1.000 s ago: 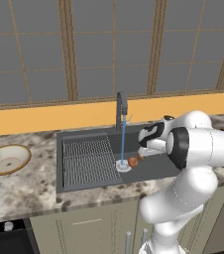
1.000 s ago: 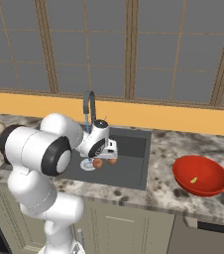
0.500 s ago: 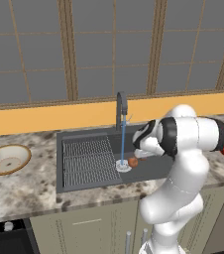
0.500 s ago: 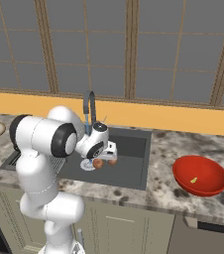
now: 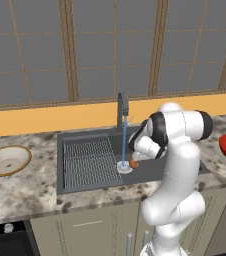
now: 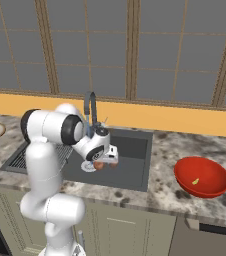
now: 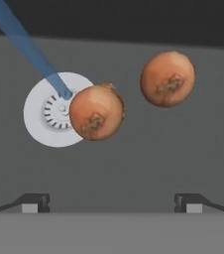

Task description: Pick the onions from the sink and place them in one bowl. Place the lemon wedge in the other bowl. Then turn off the sink faucet.

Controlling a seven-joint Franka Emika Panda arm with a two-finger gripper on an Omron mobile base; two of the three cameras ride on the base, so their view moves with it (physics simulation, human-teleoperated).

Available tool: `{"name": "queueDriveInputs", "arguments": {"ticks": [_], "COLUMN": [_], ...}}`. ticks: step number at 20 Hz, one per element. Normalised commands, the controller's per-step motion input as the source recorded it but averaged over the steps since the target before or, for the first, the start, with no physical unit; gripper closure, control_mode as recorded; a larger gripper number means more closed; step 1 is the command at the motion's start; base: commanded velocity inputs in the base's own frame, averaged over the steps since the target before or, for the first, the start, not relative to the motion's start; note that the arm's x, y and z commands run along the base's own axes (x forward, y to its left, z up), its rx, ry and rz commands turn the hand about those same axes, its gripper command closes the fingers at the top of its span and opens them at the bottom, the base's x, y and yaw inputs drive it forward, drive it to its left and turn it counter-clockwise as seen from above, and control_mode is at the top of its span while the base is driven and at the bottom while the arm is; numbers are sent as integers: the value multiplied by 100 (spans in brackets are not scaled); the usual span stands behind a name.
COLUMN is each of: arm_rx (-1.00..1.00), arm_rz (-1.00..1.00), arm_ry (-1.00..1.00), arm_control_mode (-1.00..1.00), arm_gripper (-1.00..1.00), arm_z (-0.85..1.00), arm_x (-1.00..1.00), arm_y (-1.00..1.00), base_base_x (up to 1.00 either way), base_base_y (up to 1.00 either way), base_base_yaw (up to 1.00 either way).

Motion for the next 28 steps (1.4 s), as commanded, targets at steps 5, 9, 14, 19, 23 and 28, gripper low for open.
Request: {"name": "queueDriveInputs", "arguments": {"ticks": [5, 9, 14, 19, 23, 28], "arm_rx": [0, 0, 0, 0, 0, 0], "arm_rz": [-1, 0, 0, 0, -1, -1], "arm_ry": [0, 0, 0, 0, 0, 0], "arm_control_mode": [-100, -100, -100, -100, -100, -100], "arm_gripper": [-100, -100, -100, -100, -100, -100], "arm_z": [-33, -23, -18, -16, -14, -9], "arm_x": [31, 31, 29, 24, 23, 14], "arm_y": [2, 11, 14, 7, 8, 15], "base_base_x": [0, 0, 0, 0, 0, 0], "base_base_y": [0, 0, 0, 0, 0, 0], "base_base_yaw": [0, 0, 0, 0, 0, 0]}}
